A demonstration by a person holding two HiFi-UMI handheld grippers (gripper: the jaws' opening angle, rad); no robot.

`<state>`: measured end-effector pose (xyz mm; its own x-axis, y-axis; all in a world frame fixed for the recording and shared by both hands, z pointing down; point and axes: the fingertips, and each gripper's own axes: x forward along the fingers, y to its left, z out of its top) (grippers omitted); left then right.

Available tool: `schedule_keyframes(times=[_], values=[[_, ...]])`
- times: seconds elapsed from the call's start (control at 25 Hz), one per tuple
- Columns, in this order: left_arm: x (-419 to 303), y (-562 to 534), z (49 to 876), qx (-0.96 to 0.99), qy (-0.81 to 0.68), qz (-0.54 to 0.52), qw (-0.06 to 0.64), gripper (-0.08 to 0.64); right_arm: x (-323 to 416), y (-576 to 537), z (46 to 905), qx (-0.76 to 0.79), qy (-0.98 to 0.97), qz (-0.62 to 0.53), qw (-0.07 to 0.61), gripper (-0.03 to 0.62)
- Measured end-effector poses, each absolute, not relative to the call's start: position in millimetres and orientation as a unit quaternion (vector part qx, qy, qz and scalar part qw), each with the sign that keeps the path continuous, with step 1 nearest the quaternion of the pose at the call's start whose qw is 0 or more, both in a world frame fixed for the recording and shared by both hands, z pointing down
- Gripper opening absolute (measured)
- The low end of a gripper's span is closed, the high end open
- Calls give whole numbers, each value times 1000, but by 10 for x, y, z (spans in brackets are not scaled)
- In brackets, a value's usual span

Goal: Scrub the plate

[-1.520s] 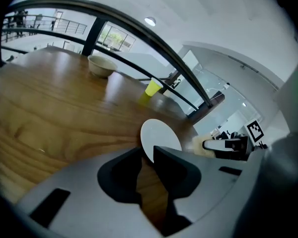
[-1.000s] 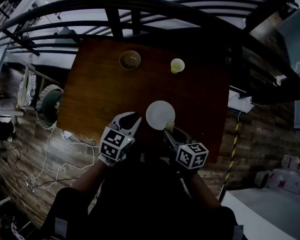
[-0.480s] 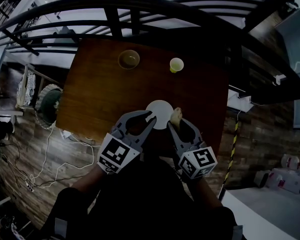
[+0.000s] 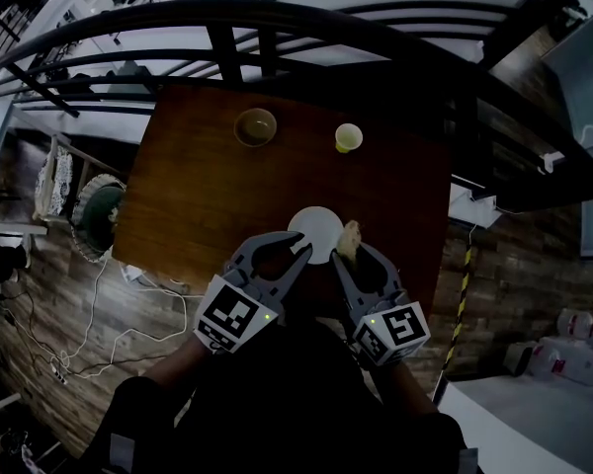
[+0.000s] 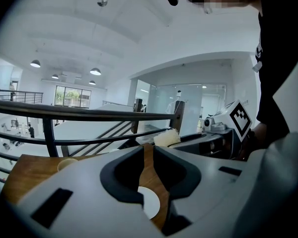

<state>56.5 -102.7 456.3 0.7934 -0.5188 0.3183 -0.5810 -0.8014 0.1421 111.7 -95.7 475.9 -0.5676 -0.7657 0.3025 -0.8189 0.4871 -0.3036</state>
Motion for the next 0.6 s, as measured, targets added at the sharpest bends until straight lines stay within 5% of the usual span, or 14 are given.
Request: schedule_keyframes(times=[0.6], values=[[558, -974, 4625, 938, -290, 140, 132, 67, 1084, -931, 4750, 456, -862, 214, 61, 149]])
